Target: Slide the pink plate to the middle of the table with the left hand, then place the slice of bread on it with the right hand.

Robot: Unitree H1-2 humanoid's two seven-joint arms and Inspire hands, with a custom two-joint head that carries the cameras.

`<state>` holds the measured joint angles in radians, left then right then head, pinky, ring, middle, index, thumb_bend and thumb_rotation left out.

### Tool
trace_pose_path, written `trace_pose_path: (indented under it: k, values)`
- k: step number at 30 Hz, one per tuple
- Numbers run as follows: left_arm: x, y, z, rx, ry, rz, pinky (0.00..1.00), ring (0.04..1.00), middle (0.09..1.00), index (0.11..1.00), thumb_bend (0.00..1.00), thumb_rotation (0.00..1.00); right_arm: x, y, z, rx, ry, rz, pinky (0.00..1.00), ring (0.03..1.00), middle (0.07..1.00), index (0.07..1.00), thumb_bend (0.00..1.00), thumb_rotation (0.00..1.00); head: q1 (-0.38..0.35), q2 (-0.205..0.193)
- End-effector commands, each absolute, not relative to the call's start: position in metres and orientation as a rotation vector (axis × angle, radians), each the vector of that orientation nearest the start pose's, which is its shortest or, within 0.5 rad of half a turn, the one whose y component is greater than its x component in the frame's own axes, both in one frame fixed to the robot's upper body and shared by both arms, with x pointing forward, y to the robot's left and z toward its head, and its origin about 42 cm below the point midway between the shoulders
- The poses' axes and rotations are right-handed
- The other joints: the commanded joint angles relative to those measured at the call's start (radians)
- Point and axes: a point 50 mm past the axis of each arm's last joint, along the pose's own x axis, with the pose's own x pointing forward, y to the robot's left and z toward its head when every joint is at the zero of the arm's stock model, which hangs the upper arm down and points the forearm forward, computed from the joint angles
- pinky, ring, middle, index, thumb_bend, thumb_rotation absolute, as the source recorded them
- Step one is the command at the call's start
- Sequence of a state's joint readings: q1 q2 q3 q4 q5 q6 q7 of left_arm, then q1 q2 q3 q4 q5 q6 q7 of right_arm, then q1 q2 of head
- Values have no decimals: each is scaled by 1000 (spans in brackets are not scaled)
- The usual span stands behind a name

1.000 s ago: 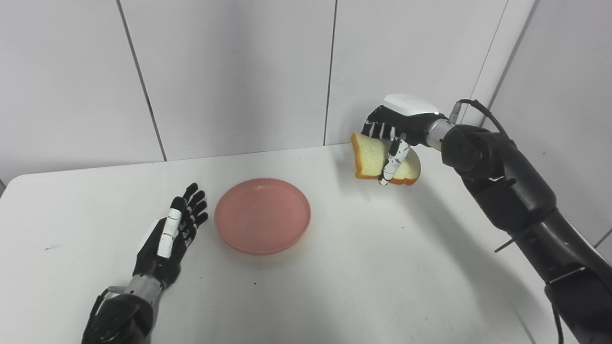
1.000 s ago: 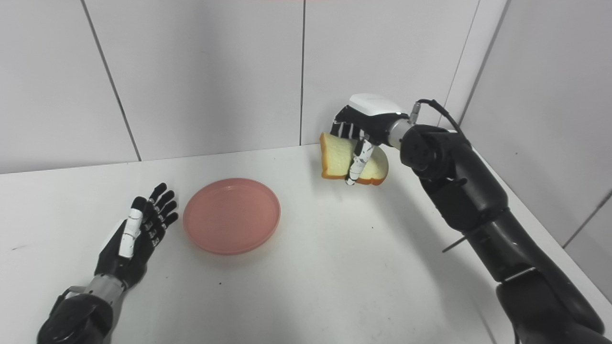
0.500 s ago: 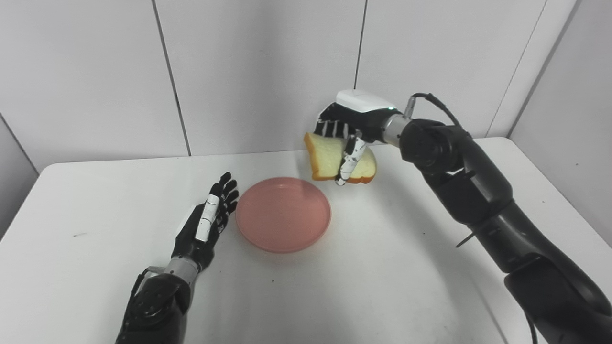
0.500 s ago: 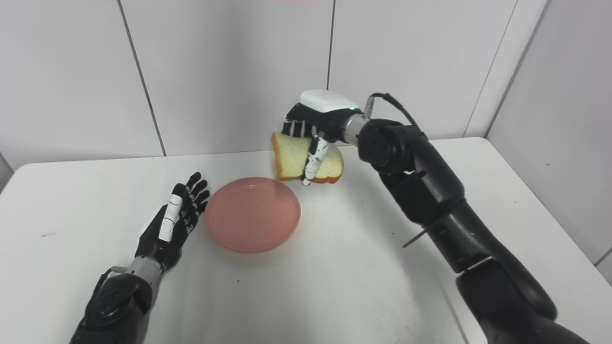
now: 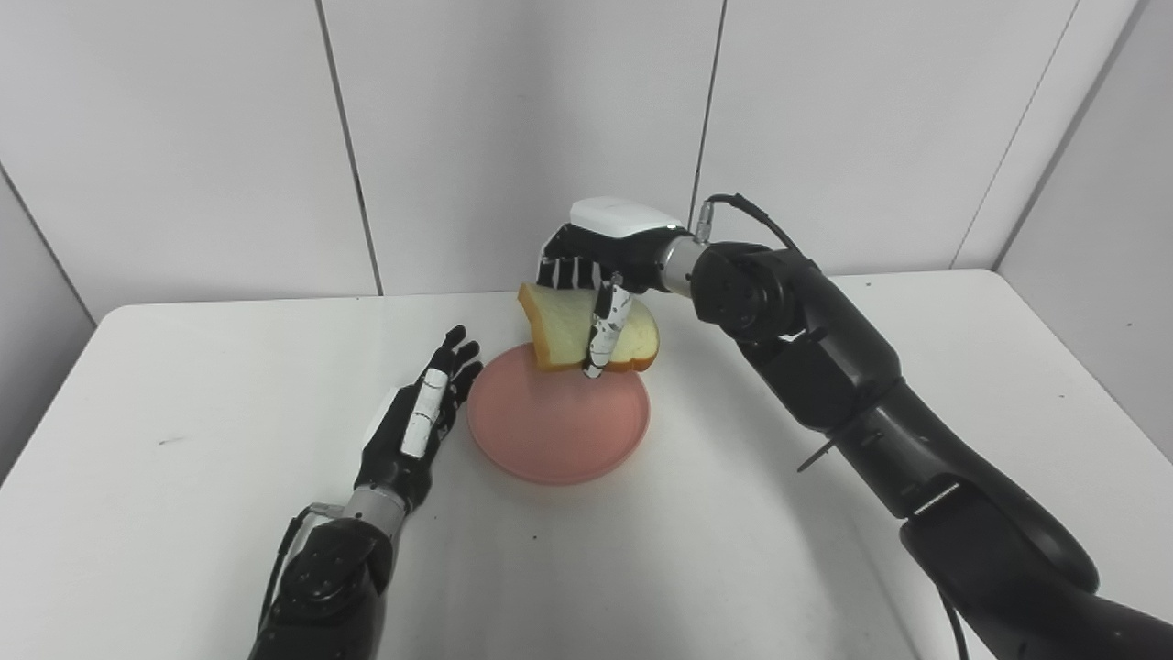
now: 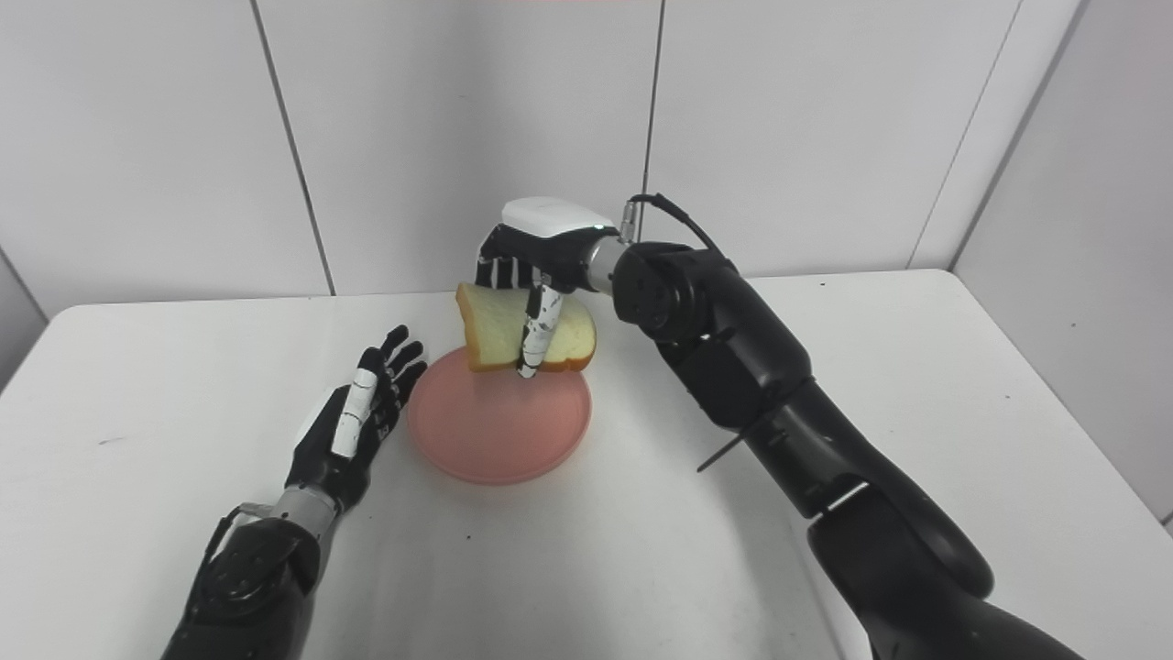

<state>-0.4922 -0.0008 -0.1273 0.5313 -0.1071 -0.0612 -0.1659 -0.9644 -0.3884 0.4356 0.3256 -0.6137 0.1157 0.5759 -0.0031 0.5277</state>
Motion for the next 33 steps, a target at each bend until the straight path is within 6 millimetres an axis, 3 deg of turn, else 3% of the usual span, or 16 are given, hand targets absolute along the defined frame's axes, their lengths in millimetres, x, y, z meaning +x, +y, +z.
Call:
trace_pose_path:
  k: [1,13,25,33]
  values:
    - [404,106,85,-6,189,-452,937,937,953,947,829,969,508,-152,376,-1371,-337,567,448,418,507,496,518,0,3,5]
    - [401,99,92,-5,182,-452,932,938,955,948,793,955,513,-142,346,-1365,-324,630,439,423,511,488,519,0,24,28]
    - [401,100,95,-6,180,-459,943,946,960,949,813,961,517,-139,309,-1459,-260,687,519,486,522,447,516,0,30,45]
    - [400,100,97,5,175,-457,932,936,953,948,814,969,521,-140,289,-1478,-229,702,495,457,517,467,519,0,33,59]
